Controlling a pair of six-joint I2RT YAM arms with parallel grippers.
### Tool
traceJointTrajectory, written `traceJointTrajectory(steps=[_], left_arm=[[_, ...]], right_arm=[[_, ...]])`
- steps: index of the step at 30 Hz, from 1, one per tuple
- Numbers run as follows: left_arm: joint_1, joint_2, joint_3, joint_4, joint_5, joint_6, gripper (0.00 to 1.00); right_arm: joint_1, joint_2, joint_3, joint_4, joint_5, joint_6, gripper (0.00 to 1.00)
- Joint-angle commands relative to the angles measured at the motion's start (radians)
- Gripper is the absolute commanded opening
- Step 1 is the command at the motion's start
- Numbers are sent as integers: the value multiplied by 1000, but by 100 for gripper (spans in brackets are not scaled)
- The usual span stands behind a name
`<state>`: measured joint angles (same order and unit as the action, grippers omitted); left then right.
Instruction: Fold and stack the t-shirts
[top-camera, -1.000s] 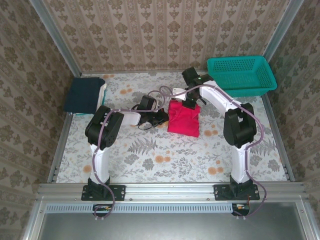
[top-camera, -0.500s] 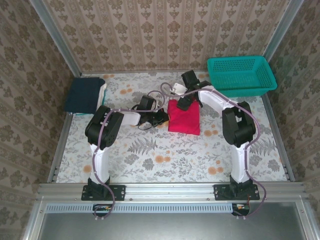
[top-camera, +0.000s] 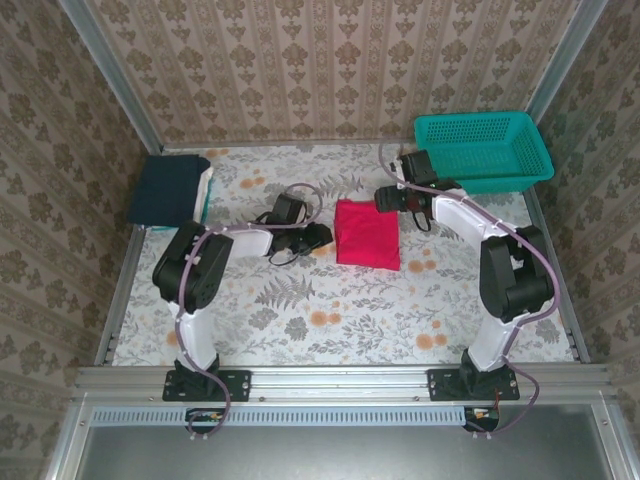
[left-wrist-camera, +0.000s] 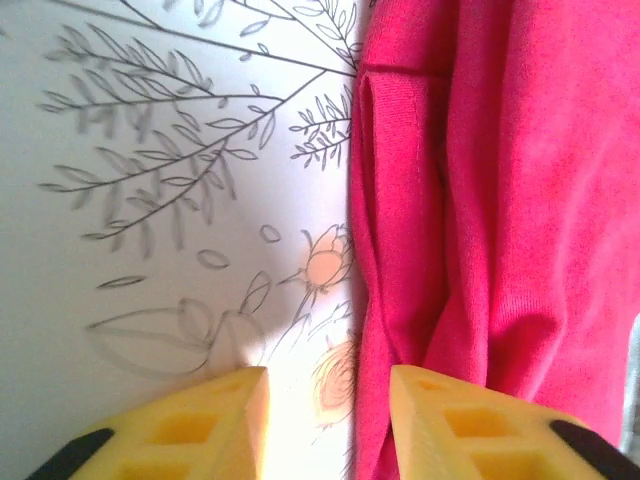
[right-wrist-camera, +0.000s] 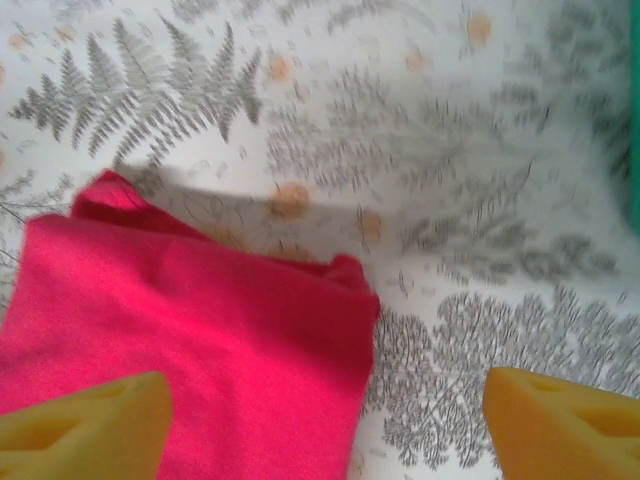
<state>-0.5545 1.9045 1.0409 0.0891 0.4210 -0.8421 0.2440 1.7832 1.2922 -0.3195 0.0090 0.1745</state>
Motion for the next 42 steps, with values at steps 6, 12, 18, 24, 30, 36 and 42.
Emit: traceJointTrajectory(steps=[6, 12, 18, 24, 30, 36, 42], left_arm=[[-57, -8, 187, -198, -134, 95, 66], [-95, 153, 365, -287, -123, 77, 57], [-106, 234, 456, -351, -111, 85, 9], [-83, 181, 400, -376, -137, 113, 0], [-43, 90, 278, -352, -143, 125, 0], [18, 27, 186, -333, -119, 170, 0], [93, -4, 160, -350, -89, 253, 7]], right_arm=[[-28, 91, -10, 56, -152, 256, 44], [-29, 155, 14, 72, -183, 275, 27], [-30, 164, 5, 97, -211, 294, 23], [-23, 152, -19, 121, -247, 308, 21], [9, 150, -8, 137, -277, 325, 21], [87, 136, -15, 172, -247, 377, 23], [130, 43, -70, 214, -182, 393, 54]])
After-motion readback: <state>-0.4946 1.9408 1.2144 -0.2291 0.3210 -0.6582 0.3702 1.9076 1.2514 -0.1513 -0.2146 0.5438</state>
